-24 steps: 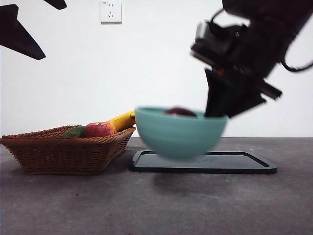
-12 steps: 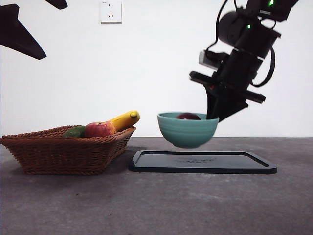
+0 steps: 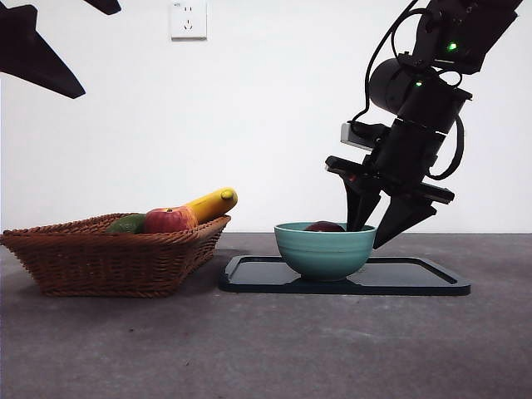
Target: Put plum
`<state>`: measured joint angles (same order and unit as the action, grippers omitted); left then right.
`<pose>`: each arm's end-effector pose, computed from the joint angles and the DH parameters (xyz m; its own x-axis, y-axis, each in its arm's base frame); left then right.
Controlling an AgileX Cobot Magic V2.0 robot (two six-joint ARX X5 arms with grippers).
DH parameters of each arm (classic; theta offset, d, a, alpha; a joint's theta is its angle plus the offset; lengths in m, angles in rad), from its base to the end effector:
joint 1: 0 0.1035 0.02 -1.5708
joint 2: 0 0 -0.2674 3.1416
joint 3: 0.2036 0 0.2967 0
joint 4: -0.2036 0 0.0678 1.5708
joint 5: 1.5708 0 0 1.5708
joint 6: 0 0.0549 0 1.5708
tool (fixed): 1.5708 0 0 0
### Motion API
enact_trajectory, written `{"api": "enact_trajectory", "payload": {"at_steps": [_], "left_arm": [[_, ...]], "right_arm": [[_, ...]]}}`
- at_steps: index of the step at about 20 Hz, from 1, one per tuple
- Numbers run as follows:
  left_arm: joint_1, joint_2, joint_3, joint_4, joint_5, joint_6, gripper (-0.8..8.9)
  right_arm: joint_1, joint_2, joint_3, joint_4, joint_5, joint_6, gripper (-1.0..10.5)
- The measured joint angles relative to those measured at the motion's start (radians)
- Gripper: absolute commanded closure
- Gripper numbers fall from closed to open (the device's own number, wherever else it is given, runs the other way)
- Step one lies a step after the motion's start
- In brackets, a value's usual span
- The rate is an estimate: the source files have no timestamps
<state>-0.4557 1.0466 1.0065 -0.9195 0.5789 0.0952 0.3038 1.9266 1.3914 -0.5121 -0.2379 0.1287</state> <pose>0.2060 -0.1344 0.2901 0.1906 -0.7027 -0.6855 0.7173 0.5764 -0.3915 0.4296 0.1482 0.1526 0.3931 0.3702 -0.8417 -0.2937 0.9180 0.2666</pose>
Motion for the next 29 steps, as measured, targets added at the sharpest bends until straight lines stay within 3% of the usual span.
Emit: {"api": "enact_trajectory", "payload": {"at_steps": [3,6,9,16,21,24,29], "left_arm": [[0.0,0.0,0.0,0.0,0.0,0.0,4.11],[0.0,0.0,0.0,0.0,0.0,0.0,4.11],[0.0,0.0,0.0,0.019,0.0,0.0,4.11],[0.0,0.0,0.0,0.025,0.0,0.0,4.11],[0.0,0.0,0.0,0.025,0.0,0.0,4.11],[0.0,0.0,0.0,0.025,0.0,0.0,4.11],[0.0,0.0,0.0,0.023,0.0,0.0,4.11]], "right_arm": [[-0.011,-0.053,0.0,-0.027,0.003,0.0,6.8],[-0.026,-0.221,0.0,-0.091,-0.003,0.0,6.6],[-0.021,-0.407,0.0,-0.201,-0.094,-0.004,6.6],[-0.009,-0.77,-0.016,-0.442,-0.101,-0.052,6.6],[0.019,-1.02,-0.232,-0.45,-0.115,-0.054,6.6],[0.048,-1.132,-0.371,-0.451,-0.179,-0.054,6.6],[0.063,-1.271,-0.537,-0.457,-0.189,-0.054,6.6]]}}
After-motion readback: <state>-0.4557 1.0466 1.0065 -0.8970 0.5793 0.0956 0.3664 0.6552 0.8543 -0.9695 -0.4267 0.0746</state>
